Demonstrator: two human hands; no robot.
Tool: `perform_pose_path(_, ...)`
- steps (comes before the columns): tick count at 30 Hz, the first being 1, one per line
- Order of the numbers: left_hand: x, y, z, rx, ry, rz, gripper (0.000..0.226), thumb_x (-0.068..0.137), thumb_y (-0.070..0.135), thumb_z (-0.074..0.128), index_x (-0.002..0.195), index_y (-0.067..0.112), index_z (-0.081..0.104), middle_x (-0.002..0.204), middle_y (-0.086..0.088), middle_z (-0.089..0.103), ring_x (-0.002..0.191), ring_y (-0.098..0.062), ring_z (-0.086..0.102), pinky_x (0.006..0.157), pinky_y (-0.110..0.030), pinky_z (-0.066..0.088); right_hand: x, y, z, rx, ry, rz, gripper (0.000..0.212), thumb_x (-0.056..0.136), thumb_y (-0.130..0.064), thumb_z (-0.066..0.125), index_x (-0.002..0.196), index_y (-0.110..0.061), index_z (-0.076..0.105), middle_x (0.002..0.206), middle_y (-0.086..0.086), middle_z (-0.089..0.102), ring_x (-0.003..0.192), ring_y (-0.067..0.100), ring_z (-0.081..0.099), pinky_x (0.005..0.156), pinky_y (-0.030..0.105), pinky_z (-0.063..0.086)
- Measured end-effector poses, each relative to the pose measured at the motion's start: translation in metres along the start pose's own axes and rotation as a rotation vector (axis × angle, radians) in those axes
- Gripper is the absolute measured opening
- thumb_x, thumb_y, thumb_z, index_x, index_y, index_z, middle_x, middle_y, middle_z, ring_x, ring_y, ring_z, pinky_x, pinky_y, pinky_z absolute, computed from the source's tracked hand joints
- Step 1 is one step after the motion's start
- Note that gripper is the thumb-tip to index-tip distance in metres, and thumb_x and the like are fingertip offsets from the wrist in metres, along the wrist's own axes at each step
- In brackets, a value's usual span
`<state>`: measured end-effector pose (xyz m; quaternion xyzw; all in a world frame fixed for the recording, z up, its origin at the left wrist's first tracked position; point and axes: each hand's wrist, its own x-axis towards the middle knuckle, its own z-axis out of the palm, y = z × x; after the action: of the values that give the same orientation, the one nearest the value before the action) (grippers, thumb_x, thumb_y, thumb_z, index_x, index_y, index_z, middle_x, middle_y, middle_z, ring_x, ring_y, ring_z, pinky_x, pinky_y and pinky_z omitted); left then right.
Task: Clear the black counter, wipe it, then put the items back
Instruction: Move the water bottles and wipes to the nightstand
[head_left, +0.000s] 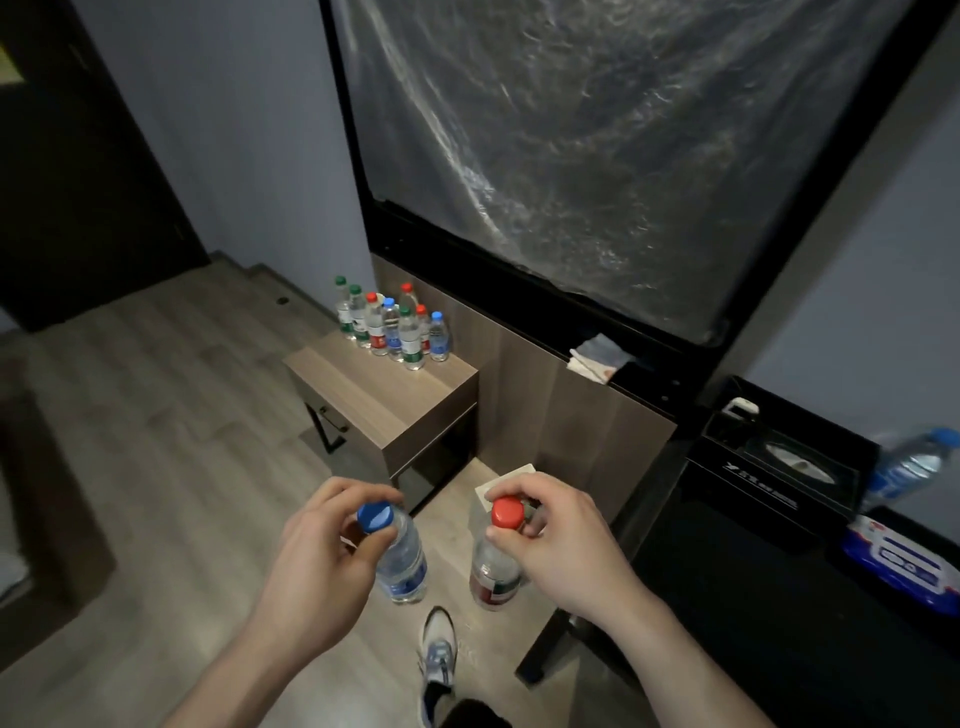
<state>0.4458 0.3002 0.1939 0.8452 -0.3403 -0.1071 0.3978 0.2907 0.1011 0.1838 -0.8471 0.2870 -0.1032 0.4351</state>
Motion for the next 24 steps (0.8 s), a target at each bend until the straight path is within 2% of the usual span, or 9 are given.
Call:
perform_pose_path(2, 0.020, -0.014, -0.012, 0.004, 0.017, -0.005, 0.034, 0.089, 0.016, 0.077, 0.107, 0.044, 0.071, 0.106, 0.022, 0.061, 0.085, -0.004, 0.065, 0.068, -0.023, 0.053, 0.028, -0.007, 0.014, -0.004, -0.017, -0.004, 0.028, 0.084, -0.039, 0.081, 0.107, -0.047, 0.066, 0.105, -0.023, 0.065, 0.085, 0.006, 0.062, 0.076, 0.028, 0.056)
perform_pose_path(5, 0.056, -0.036, -0.026, 0.021, 0.018, -0.011, 0.035, 0.088, 0.014, 0.078, 0.107, 0.044, 0.072, 0.105, 0.022, 0.062, 0.084, -0.006, 0.065, 0.068, -0.023, 0.053, 0.071, -0.016, 0.034, -0.006, -0.043, -0.010, 0.027, 0.085, -0.036, 0.082, 0.105, -0.046, 0.067, 0.104, -0.022, 0.064, 0.081, 0.003, 0.060, 0.071, 0.018, 0.047)
perform_pose_path(8, 0.099, -0.058, -0.039, 0.040, 0.004, -0.015, 0.037, 0.086, 0.010, 0.080, 0.103, 0.043, 0.073, 0.104, 0.020, 0.063, 0.082, -0.009, 0.066, 0.069, -0.021, 0.051, 0.116, -0.023, 0.052, -0.015, -0.055, 0.002, 0.026, 0.086, -0.037, 0.081, 0.103, -0.046, 0.065, 0.106, -0.024, 0.063, 0.084, 0.001, 0.060, 0.068, 0.016, 0.043)
perform_pose_path(12, 0.157, -0.082, -0.056, 0.064, -0.031, -0.032, 0.038, 0.086, 0.011, 0.080, 0.100, 0.045, 0.071, 0.105, 0.019, 0.062, 0.082, -0.009, 0.066, 0.067, -0.023, 0.053, 0.174, -0.031, 0.069, 0.019, -0.082, 0.053, 0.028, 0.085, -0.036, 0.083, 0.103, -0.046, 0.064, 0.107, -0.026, 0.063, 0.088, 0.001, 0.063, 0.072, 0.017, 0.049)
perform_pose_path(15, 0.201, -0.097, -0.065, 0.054, -0.025, -0.017, 0.037, 0.086, 0.011, 0.080, 0.099, 0.044, 0.070, 0.106, 0.018, 0.063, 0.083, -0.010, 0.066, 0.069, -0.031, 0.055, 0.218, -0.039, 0.079, 0.024, -0.078, 0.050, 0.029, 0.085, -0.033, 0.083, 0.104, -0.045, 0.065, 0.107, -0.028, 0.063, 0.093, 0.001, 0.062, 0.081, 0.020, 0.053)
perform_pose_path(18, 0.238, -0.112, -0.072, 0.071, -0.024, 0.000, 0.039, 0.084, 0.007, 0.080, 0.098, 0.043, 0.070, 0.106, 0.019, 0.063, 0.085, -0.010, 0.066, 0.071, -0.035, 0.056, 0.256, -0.045, 0.089, -0.029, -0.085, 0.050, 0.030, 0.085, -0.032, 0.082, 0.104, -0.045, 0.065, 0.108, -0.029, 0.063, 0.095, 0.002, 0.061, 0.084, 0.024, 0.054)
perform_pose_path(21, 0.274, -0.126, -0.079, 0.056, -0.049, 0.005, 0.038, 0.085, 0.008, 0.079, 0.096, 0.043, 0.069, 0.106, 0.020, 0.063, 0.086, -0.010, 0.065, 0.072, -0.031, 0.054, 0.289, -0.054, 0.094, -0.033, -0.081, 0.077, 0.030, 0.083, -0.031, 0.084, 0.102, -0.044, 0.065, 0.106, -0.027, 0.063, 0.093, 0.002, 0.063, 0.078, 0.021, 0.055)
perform_pose_path(24, 0.316, -0.143, -0.080, 0.046, -0.083, 0.024, 0.038, 0.084, 0.008, 0.079, 0.096, 0.043, 0.069, 0.106, 0.020, 0.063, 0.086, -0.009, 0.065, 0.074, -0.028, 0.053, 0.322, -0.056, 0.099, -0.044, -0.040, 0.110, 0.029, 0.083, -0.031, 0.084, 0.100, -0.044, 0.065, 0.104, -0.027, 0.063, 0.088, 0.001, 0.062, 0.070, 0.017, 0.048)
